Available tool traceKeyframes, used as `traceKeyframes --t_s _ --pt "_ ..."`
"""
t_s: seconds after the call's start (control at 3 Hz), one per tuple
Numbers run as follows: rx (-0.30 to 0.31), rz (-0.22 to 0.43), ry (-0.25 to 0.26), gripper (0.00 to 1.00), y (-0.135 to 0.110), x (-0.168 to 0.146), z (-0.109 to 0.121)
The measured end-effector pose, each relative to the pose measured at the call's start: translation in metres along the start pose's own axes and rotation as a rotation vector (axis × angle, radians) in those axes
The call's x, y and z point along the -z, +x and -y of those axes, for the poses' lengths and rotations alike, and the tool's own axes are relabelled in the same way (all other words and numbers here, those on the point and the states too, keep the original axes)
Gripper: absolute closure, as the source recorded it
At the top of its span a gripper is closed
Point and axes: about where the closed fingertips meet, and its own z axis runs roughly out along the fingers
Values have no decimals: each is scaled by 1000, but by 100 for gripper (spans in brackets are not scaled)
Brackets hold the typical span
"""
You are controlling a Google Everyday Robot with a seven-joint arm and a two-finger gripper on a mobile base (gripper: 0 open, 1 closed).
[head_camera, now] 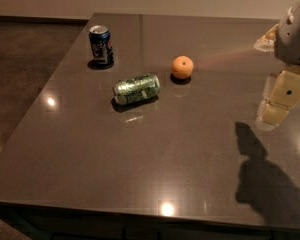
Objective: Pick green can
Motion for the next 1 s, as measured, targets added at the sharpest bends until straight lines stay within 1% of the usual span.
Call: traceKeyframes --t_s 0.33,0.67,1.0 --pt "41 41 -22 0 -31 -15 22" --pt "135 108 -44 0 -86 -43 49" --pt "205 134 -51 0 -120 -61 62"
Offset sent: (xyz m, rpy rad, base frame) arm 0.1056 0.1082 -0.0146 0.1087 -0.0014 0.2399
